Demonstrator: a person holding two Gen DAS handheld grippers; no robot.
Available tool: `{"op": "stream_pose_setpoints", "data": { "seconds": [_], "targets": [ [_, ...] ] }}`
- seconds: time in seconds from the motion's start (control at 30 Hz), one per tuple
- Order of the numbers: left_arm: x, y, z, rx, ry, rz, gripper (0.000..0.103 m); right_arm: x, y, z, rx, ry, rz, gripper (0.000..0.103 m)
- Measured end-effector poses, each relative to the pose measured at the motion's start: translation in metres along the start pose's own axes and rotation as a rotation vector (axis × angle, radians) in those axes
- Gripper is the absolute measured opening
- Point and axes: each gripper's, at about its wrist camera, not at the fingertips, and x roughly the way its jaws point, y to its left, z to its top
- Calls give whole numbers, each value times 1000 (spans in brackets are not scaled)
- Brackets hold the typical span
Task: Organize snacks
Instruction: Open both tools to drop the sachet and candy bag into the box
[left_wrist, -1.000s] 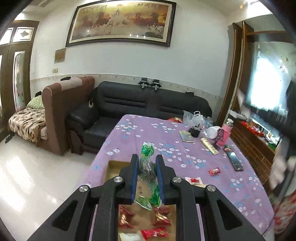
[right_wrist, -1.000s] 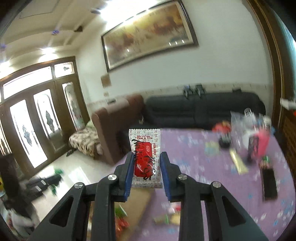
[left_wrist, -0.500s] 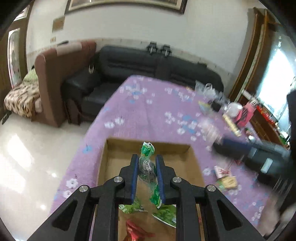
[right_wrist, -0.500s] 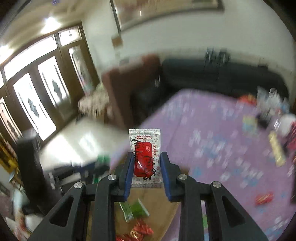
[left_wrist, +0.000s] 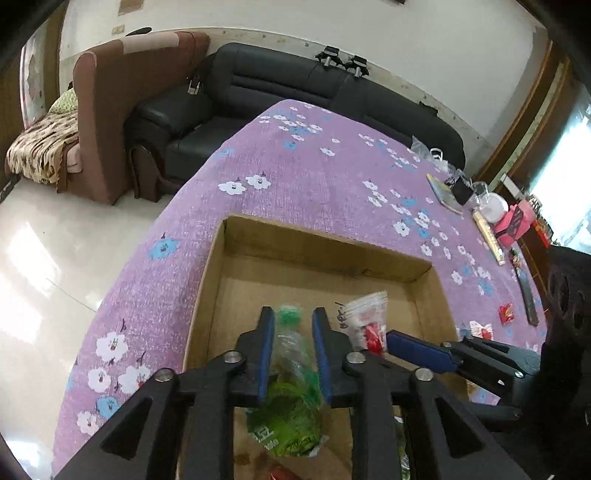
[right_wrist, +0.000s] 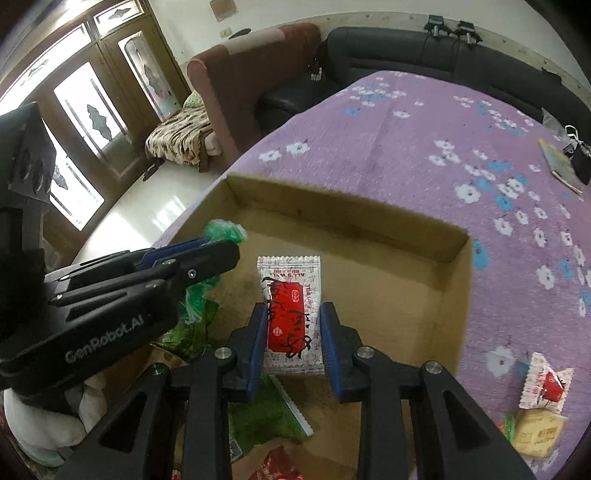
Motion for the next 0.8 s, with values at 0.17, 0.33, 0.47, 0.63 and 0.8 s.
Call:
{"op": "stream_pose_setpoints", "data": {
  "seconds": [0.17, 0.33, 0.47, 0.63, 0.8],
  "targets": [
    [-24, -4, -6, -13, -37, 3, 42, -17, -1, 0, -7, -35, 4, 35],
    [-72, -27, -17, 12, -136, 0, 76, -55, 0, -13, 0, -103, 10, 39],
    [-121, -33, -37, -152, -215, -165, 101, -91, -5, -26, 5, -170, 13, 43],
    [-138, -42, -84, -304, -244, -470, 102, -133, -20, -52, 14, -249, -5, 51],
    [-130, -78, -111, -261, -174, -440, 102, -167, -48, -89, 20, -290, -61, 52]
  ]
}}
